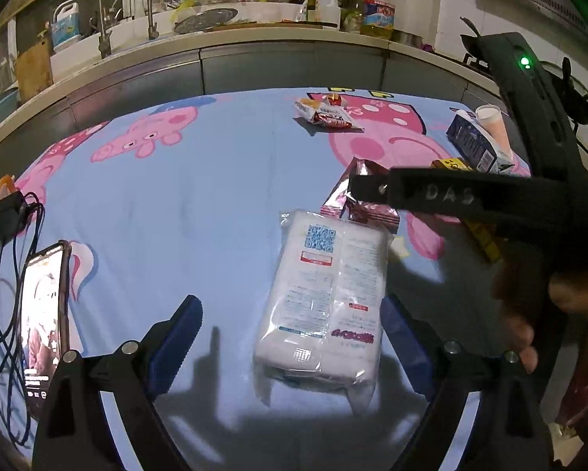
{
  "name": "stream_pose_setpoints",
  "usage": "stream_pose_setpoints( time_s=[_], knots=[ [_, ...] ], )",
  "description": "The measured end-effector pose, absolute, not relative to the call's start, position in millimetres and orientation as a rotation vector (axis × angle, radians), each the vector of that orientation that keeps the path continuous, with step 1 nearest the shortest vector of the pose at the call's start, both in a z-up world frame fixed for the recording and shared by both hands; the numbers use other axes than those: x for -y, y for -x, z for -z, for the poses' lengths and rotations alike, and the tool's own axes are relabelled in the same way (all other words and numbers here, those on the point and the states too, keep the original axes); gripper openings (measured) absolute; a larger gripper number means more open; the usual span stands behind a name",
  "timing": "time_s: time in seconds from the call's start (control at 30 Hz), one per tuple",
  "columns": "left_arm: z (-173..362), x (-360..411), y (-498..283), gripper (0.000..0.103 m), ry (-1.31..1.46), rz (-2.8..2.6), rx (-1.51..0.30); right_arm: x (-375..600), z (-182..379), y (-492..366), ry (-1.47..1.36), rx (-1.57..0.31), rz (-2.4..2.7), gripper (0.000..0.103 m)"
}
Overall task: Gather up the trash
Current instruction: 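Hold the tissue pack in the left tool while the right tool grasps the red foil wrapper, then lift the tissue pack with the left tool while the right tool lifts the red wrapper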
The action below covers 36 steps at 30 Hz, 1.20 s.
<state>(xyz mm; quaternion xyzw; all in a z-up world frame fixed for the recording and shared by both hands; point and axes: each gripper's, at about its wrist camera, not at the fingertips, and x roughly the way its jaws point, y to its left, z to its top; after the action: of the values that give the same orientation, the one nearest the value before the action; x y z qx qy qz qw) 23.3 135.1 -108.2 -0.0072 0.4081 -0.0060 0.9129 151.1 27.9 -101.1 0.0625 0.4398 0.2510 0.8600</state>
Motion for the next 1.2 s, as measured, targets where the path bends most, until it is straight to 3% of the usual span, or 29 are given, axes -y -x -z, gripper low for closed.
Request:
stream_pose_setpoints(
  time_s=[0.17, 0.23, 0.33, 0.73, 1.07, 1.2],
  knots=[
    [110.3, -137.0, -23.6, 0.093, 0.033, 0.006, -0.845, -42.9, 104.7, -151.0, -0.047, -0.895, -0.5, 0.052],
    [110.8, -137.9, -24.2, 0.093, 0.041, 0.0, -0.844, -46.6, 105.5, -151.1, 0.013, -0.874, -0.462, 0.028],
    [111.3, -138.7, -25.4, 0.092, 0.058, -0.006, -0.848, -43.3, 106.2, -148.9, 0.034, -0.861, -0.452, 0.016],
    [111.8, -140.6, -28.8, 0.092, 0.09, -0.011, -0.873, 15.5, 75.2, -78.1, 0.003, -0.707, -0.49, 0.015],
    [117.0, -135.6, -33.8, 0.092, 0.084, -0.016, -0.902, 42.4, 106.5, -36.1, 0.073, -0.814, -0.514, 0.016],
    [122.5, -131.3, -37.0, 0.088, 0.079, -0.018, -0.924, 42.8, 116.0, -35.8, 0.102, -0.836, -0.494, 0.03]
  ],
)
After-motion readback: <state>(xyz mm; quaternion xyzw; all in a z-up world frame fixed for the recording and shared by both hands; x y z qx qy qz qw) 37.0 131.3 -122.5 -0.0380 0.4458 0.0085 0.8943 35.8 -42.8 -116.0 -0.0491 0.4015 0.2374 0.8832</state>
